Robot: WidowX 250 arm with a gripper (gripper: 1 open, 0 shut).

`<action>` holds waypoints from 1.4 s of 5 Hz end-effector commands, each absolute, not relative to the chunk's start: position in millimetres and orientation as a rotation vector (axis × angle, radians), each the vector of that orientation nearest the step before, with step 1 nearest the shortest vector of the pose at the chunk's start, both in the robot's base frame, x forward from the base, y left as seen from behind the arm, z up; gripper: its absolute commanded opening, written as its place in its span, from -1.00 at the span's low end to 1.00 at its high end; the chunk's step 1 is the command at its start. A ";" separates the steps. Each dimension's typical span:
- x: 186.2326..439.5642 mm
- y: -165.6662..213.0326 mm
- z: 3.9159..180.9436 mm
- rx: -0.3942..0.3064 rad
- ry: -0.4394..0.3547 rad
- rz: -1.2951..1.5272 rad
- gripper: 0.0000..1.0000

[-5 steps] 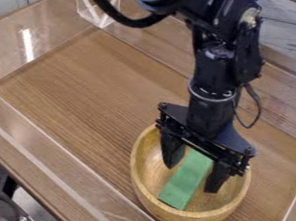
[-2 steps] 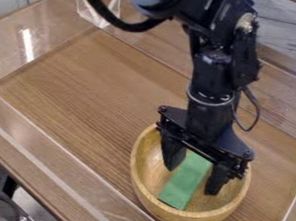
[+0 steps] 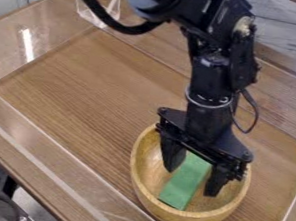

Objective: Remove the green block from inside the brown bowl and put it on the table

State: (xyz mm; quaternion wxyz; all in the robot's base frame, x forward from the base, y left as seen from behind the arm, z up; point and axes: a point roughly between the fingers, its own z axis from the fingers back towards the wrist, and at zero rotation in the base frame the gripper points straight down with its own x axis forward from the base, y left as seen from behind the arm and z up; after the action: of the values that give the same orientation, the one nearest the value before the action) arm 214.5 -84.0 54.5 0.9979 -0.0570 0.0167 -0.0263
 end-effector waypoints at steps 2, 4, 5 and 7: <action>223.5 -87.9 57.7 -0.128 -0.045 -0.060 1.00; 225.9 -89.3 42.5 -0.121 -0.039 -0.057 1.00; 227.2 -90.2 33.3 -0.117 -0.035 -0.055 1.00; 230.4 -87.7 33.6 -0.102 -0.032 -0.071 -1.00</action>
State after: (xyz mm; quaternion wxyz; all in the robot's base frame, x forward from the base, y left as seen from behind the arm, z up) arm 223.3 -85.5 25.5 0.9984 -0.0477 0.0023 -0.0316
